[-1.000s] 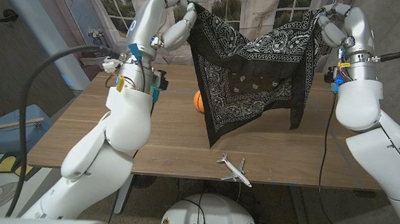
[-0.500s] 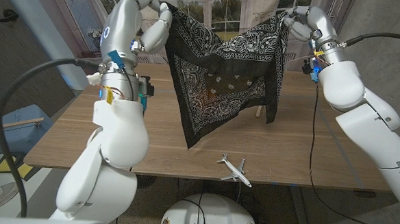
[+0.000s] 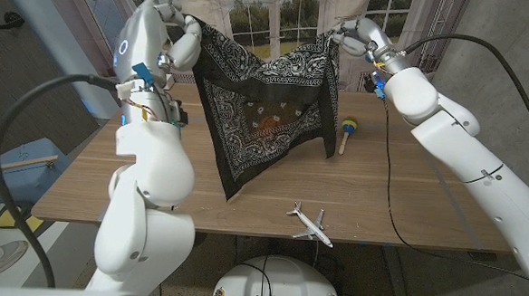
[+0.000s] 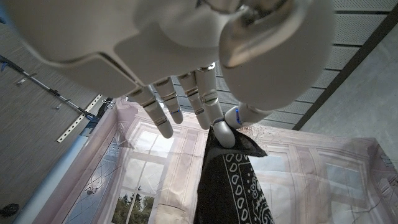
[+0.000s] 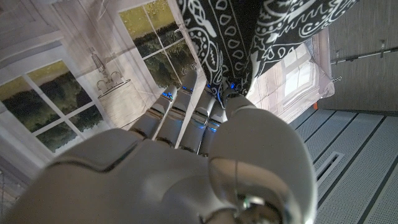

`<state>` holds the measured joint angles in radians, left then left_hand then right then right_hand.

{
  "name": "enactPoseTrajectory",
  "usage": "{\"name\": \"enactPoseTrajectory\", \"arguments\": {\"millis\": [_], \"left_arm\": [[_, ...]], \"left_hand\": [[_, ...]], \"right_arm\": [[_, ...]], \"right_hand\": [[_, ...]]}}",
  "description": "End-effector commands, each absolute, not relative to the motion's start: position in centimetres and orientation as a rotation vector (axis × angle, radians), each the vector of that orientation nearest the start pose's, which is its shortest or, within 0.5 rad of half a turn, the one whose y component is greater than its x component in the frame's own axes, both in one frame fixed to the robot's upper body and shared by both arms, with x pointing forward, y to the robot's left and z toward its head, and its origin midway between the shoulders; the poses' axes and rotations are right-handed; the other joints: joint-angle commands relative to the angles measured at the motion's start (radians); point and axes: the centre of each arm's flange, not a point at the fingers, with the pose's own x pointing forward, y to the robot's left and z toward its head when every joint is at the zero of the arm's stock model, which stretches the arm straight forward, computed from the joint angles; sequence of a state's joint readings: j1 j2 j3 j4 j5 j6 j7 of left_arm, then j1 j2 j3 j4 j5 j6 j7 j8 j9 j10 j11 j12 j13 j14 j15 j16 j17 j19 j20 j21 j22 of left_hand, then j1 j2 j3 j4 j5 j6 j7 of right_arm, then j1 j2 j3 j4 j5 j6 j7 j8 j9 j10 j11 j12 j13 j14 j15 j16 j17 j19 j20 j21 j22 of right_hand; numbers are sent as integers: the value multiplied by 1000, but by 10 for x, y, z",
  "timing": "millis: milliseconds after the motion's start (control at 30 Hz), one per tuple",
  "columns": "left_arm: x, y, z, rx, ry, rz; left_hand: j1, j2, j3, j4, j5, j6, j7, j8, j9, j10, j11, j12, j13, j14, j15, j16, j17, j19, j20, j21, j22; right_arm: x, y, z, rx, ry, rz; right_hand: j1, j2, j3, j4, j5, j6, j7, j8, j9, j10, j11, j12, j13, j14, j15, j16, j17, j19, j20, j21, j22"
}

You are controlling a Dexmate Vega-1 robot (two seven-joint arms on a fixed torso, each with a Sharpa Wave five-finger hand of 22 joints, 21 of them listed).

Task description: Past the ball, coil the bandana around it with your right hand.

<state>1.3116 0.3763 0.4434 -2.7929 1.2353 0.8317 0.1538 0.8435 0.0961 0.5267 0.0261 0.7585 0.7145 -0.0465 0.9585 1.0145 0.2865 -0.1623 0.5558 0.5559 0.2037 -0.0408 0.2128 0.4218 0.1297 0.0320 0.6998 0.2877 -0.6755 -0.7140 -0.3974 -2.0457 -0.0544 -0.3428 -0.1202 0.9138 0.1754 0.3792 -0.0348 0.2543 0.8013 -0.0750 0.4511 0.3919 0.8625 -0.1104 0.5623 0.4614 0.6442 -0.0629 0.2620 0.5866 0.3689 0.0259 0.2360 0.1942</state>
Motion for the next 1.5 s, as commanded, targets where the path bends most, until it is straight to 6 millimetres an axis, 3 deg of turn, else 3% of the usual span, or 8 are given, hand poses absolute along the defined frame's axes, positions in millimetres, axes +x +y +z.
{"name": "enactPoseTrajectory", "arguments": {"millis": [33,267,700,1367,1500], "left_arm": [[333,227,110,841,-679,890],[370,226,118,913,-594,895],[417,205,122,1042,-519,960],[444,177,103,1259,-388,1235],[446,174,101,1294,-362,1295]], "left_hand": [[13,-6,16,-5,6,41,-34,2,-5,-8,2,-6,-1,-10,-22,-6,0,-5,1,7,-1],[13,-6,20,-7,5,36,-34,-1,-12,-13,5,-12,-9,-17,-23,-9,-1,-5,-2,14,-7],[21,-15,26,-21,-15,50,-30,-27,-78,-5,4,-19,-27,-11,-27,-8,-4,15,-21,39,-21],[21,-25,28,-32,-45,69,-38,-34,-119,8,-4,-25,-47,4,-34,-4,-7,20,-24,64,-36],[22,-31,29,-37,-56,85,-35,-38,-141,20,-16,-24,-51,16,-41,-1,-8,28,-23,74,-42]], "right_arm": [[575,-162,191,-788,-869,95],[604,-159,194,-757,-841,106],[628,-154,191,-811,-831,87],[699,-111,166,-906,-735,168],[704,-108,164,-915,-728,183]], "right_hand": [[8,3,3,8,3,-1,3,289,1,-2,10,6,2,-1,-152,-2,5,0,5,4,2],[9,3,3,8,3,2,4,291,-2,-2,4,7,2,-2,-152,-4,8,-2,7,3,2],[11,2,2,7,2,3,5,292,-8,-4,2,6,-1,-6,-151,-7,13,-3,12,4,2],[19,-3,1,0,0,11,7,294,-21,-7,12,1,-12,-4,-155,-11,20,1,13,7,2],[25,-8,-1,-7,-1,19,8,296,-25,-8,13,-1,-16,-3,-153,-9,24,6,21,9,2]]}}
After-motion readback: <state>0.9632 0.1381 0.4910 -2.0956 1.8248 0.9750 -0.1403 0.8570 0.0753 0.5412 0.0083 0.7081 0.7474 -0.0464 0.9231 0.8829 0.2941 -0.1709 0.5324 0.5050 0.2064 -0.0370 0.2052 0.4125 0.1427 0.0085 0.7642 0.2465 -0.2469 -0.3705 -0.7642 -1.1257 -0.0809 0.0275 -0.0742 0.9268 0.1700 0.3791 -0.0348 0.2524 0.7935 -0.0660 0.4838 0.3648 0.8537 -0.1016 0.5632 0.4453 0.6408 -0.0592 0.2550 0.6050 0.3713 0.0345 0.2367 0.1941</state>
